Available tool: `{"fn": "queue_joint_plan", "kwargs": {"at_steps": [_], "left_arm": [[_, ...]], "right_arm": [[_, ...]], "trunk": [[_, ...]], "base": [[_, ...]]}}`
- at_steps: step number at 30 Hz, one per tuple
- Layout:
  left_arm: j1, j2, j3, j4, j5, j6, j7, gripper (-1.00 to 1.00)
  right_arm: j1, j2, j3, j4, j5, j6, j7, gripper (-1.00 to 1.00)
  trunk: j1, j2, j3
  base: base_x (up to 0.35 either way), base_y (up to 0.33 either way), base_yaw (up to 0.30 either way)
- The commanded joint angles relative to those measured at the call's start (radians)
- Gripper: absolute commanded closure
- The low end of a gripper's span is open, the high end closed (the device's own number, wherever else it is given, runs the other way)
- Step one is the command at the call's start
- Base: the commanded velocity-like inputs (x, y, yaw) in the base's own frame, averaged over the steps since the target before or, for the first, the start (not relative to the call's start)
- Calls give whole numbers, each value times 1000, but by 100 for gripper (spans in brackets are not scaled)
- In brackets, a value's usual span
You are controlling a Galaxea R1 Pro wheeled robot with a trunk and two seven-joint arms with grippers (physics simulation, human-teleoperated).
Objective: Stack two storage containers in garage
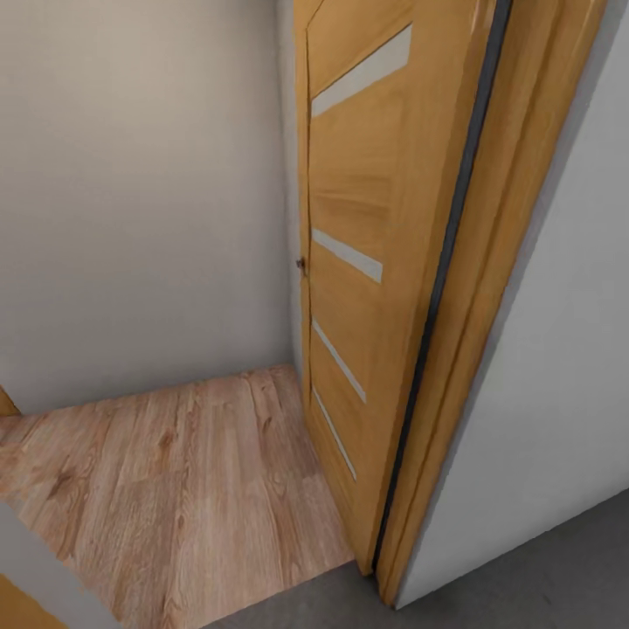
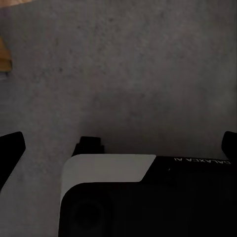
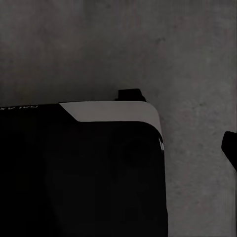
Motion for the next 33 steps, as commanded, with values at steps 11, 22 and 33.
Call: {"fn": "queue_joint_plan", "kwargs": {"at_steps": [11,22,33], "left_arm": [[-1,0,0,2,10,-3,-3,-100],[-1,0,0,2,10,-3,-3,-100],[-1,0,0,2,16,-3,-2,-100]], "right_arm": [[-1,1,8,3,-8,-6,0,-100],[-1,1,8,3,-8,-6,-1,-100],[-1,0,8,3,-8,-6,-1,-100]], "trunk": [[1,-1,-1],[1,-1,-1],[1,-1,-1]], "base": [[321,0,267],[320,0,30],[253,0,194]]}}
